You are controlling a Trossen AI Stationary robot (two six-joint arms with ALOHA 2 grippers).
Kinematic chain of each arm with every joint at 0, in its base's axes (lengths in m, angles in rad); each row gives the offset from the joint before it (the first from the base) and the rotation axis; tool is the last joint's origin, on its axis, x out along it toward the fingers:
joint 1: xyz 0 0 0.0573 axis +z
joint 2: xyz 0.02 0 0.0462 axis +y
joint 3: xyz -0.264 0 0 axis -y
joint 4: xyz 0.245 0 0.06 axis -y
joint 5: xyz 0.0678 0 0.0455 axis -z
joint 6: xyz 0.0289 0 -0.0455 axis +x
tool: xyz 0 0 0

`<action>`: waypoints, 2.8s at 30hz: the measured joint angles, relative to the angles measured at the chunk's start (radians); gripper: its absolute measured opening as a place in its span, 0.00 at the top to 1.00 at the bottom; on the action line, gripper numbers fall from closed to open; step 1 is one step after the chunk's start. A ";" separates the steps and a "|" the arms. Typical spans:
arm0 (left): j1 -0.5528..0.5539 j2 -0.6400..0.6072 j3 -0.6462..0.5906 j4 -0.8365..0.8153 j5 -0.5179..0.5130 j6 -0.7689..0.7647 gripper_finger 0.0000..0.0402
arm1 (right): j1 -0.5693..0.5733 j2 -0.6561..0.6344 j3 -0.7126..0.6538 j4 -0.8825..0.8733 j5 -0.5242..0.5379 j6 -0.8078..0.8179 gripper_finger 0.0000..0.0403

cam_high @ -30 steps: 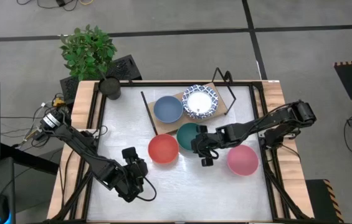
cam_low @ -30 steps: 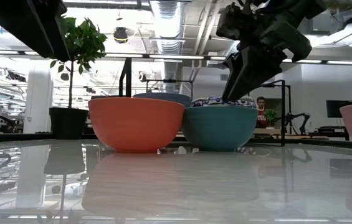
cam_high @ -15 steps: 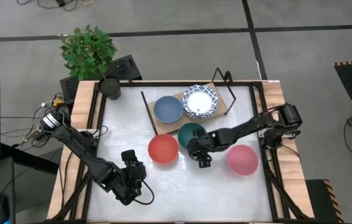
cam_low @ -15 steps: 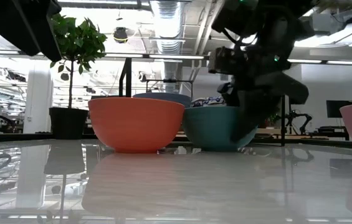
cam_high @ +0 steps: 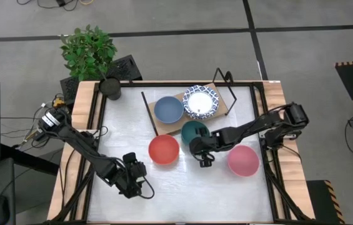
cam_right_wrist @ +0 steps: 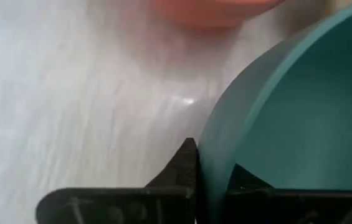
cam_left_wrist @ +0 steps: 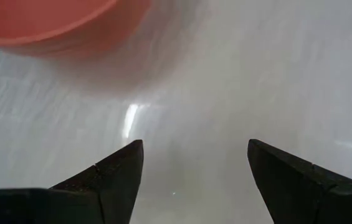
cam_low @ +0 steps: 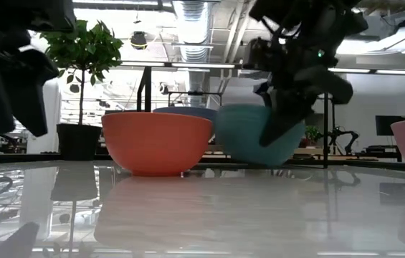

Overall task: Place and stack bowls onto a shelf
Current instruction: Stack the green bowl on top of the blue bowl

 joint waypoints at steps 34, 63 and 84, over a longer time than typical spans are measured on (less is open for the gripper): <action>0.061 -0.468 -0.411 0.536 -0.049 0.086 0.81 | -0.274 0.152 0.527 -0.081 -0.031 -0.440 0.93; 0.060 -0.798 -0.583 0.575 -0.281 0.141 0.81 | -0.347 0.218 0.575 -0.183 -0.217 -0.488 0.77; 0.060 -0.798 -0.583 0.555 -0.333 0.138 0.81 | -0.323 0.217 0.789 -0.360 -0.184 -0.441 0.37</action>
